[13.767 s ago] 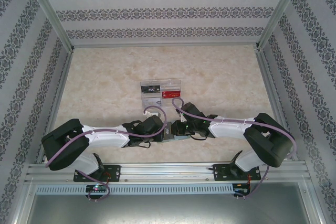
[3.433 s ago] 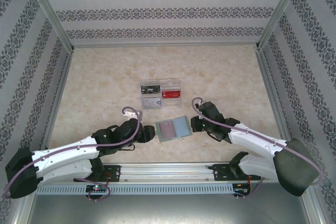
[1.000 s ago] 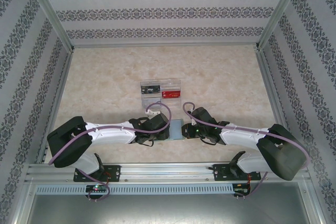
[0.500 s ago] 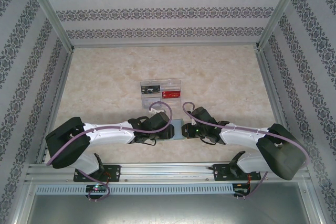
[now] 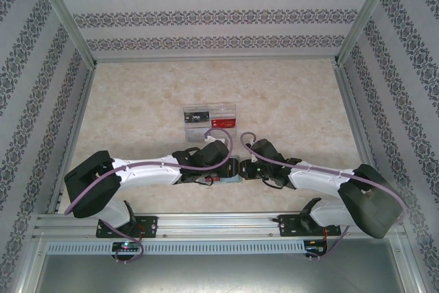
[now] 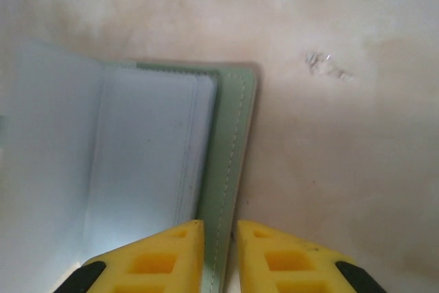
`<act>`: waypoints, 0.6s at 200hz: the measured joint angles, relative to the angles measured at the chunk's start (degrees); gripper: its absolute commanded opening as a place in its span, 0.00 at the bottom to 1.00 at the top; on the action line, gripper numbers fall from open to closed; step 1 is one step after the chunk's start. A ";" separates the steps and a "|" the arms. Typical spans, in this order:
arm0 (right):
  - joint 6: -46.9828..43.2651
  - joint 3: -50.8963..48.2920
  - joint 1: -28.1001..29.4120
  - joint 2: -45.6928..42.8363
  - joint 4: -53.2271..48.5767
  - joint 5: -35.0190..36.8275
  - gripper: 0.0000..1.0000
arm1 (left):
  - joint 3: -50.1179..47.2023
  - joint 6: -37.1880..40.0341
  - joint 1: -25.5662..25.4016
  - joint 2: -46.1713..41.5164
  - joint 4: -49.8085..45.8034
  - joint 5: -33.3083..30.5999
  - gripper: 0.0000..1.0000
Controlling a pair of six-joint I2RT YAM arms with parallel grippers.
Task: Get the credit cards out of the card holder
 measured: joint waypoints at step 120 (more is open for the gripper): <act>0.26 -0.70 1.60 -6.91 -0.31 0.87 0.26 | -8.07 1.38 2.29 -11.23 -1.31 -2.82 0.30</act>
